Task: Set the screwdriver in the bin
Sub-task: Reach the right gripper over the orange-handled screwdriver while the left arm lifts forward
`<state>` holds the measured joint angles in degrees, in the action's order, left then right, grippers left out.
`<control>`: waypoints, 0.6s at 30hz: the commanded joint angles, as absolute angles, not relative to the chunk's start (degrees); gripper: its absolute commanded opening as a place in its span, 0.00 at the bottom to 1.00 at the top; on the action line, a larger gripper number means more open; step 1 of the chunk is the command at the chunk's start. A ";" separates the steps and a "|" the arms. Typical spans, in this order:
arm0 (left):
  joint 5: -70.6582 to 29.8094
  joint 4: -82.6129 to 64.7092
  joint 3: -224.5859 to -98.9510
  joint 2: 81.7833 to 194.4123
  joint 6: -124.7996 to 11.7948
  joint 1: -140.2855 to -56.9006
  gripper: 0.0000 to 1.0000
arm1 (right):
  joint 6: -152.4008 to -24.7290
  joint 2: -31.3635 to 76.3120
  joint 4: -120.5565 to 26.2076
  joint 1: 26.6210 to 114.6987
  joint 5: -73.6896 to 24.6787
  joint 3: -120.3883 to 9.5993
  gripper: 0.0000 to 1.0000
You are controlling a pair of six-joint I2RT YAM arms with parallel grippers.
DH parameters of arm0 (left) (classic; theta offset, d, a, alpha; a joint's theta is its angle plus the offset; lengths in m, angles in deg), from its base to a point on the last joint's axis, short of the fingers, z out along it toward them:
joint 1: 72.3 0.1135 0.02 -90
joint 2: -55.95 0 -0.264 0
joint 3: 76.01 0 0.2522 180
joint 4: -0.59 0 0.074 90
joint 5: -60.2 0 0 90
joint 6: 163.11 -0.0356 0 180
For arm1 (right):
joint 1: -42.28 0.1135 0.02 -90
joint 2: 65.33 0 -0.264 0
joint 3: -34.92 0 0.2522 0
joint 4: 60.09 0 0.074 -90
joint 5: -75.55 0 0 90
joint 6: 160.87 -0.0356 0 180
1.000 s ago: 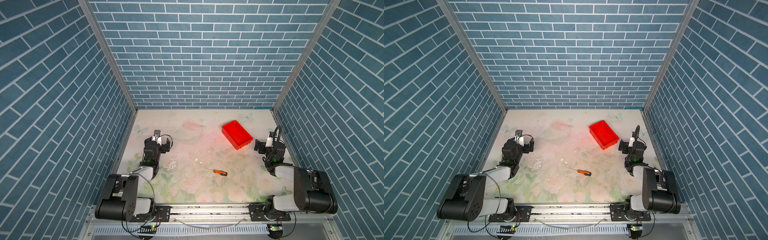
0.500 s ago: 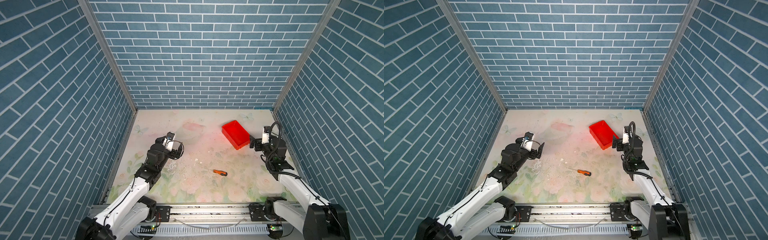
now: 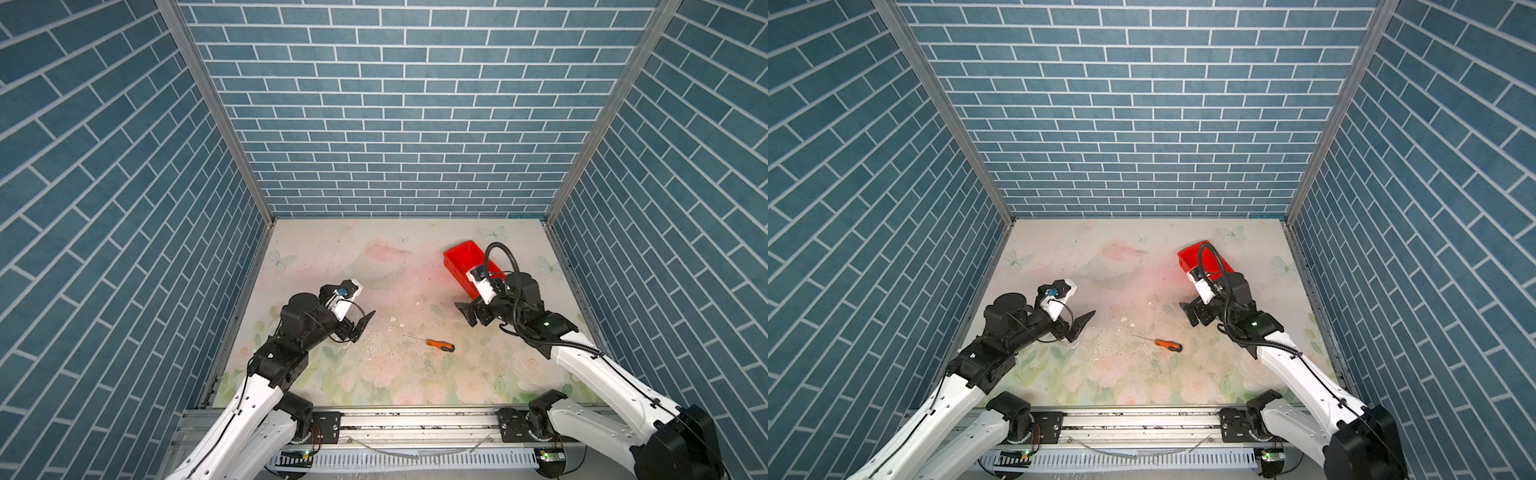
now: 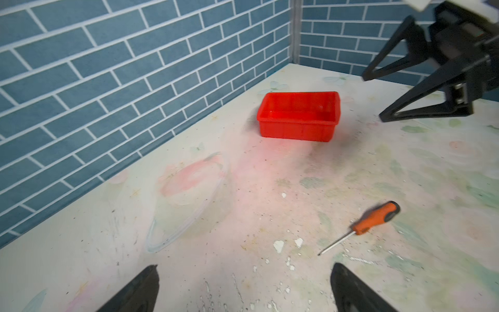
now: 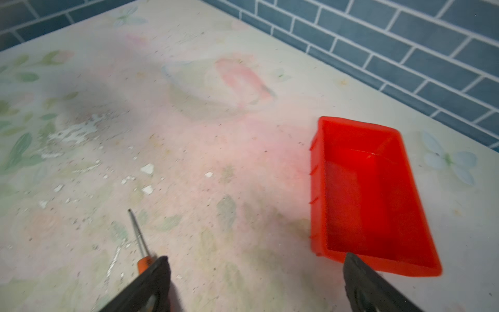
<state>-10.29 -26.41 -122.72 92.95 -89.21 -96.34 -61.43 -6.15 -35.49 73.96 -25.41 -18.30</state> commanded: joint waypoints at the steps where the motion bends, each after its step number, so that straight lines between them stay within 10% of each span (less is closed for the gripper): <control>1: -3.84 -31.85 -122.17 89.67 -92.53 -96.71 1.00 | -58.66 -2.80 -27.31 79.48 -26.04 -21.43 0.99; 18: -0.97 -34.57 -116.75 82.08 -94.93 -96.71 1.00 | -64.01 22.21 -15.97 91.97 -19.11 -31.54 0.99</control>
